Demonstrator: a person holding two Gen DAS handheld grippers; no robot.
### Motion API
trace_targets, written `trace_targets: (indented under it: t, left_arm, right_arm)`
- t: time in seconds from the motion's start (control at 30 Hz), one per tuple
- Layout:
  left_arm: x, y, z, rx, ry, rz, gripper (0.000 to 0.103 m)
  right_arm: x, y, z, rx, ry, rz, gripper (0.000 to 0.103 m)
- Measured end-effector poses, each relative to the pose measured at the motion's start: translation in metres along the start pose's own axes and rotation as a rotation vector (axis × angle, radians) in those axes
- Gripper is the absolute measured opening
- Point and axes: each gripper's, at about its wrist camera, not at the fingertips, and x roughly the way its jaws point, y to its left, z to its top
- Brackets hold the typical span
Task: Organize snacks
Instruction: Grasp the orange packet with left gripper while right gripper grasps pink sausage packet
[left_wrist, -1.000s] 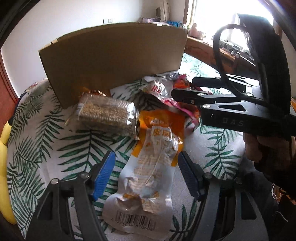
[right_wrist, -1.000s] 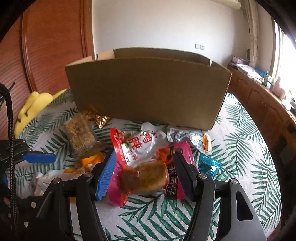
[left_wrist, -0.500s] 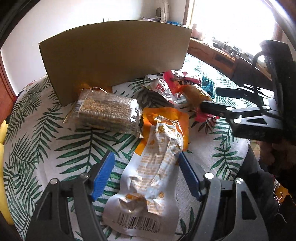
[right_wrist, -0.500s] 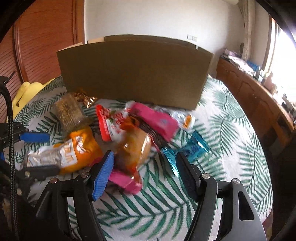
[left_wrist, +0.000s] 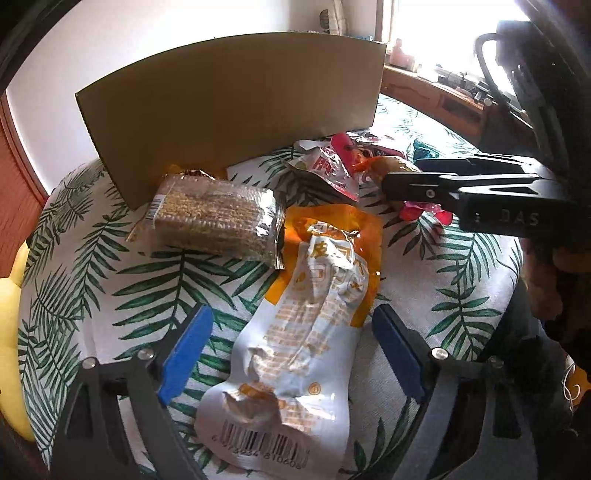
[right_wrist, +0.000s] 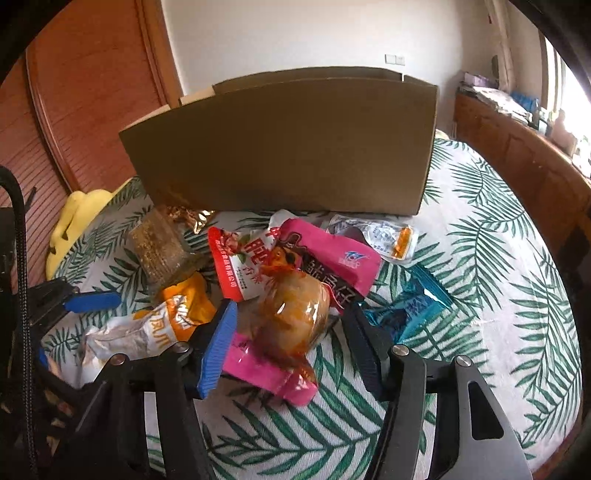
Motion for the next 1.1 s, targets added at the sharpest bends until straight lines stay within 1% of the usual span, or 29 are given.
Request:
trace_targets:
  t: [0.27,0.47,0.6,0.67,0.7,0.73,0.8,0.83,0.9,0.97,1.0,1.1]
  left_arm:
    - [0.001,-0.002,0.003,-0.007,0.019,0.010,0.092]
    - [0.012,-0.003,0.014,-0.006,0.048,0.007,0.092]
    - [0.016,-0.007,0.020,-0.003,0.047,0.007,0.092]
    - [0.017,-0.007,0.021,-0.006,0.039,0.005,0.089]
    - [0.017,-0.007,0.021,-0.004,0.035,0.005,0.085]
    - [0.016,-0.008,0.022,-0.003,0.028,-0.001,0.077]
    - [0.014,-0.013,0.022,0.018,0.013,-0.005,0.064]
    - [0.013,-0.015,0.021,0.023,0.011,-0.008,0.060]
    - [0.010,-0.017,0.018,0.037,0.003,-0.023,0.056]
    - [0.006,-0.018,0.015,0.039,-0.004,-0.025,0.054]
    - [0.004,-0.019,0.014,0.039,-0.007,-0.029,0.053]
    - [0.001,-0.018,0.010,0.028,-0.017,-0.047,0.052]
  right_arm:
    - [0.021,0.001,0.006,-0.015,0.045,-0.024,0.062]
    - [0.026,0.008,0.006,-0.042,0.042,-0.042,0.062]
    - [0.028,0.009,0.005,-0.042,0.041,-0.040,0.062]
    - [0.028,0.009,0.004,-0.044,0.038,-0.040,0.062]
    - [0.026,0.007,0.004,-0.045,0.036,-0.041,0.062]
    - [0.026,0.007,0.003,-0.050,0.034,-0.042,0.062]
    - [0.025,0.007,0.001,-0.058,0.031,-0.047,0.062]
    - [0.025,0.008,-0.001,-0.062,0.029,-0.049,0.062]
    - [0.024,0.008,-0.002,-0.067,0.028,-0.051,0.062]
    - [0.022,0.007,-0.003,-0.072,0.026,-0.050,0.059]
    - [0.021,0.007,-0.004,-0.075,0.025,-0.049,0.055]
    - [0.020,0.005,-0.005,-0.076,0.026,-0.041,0.050]
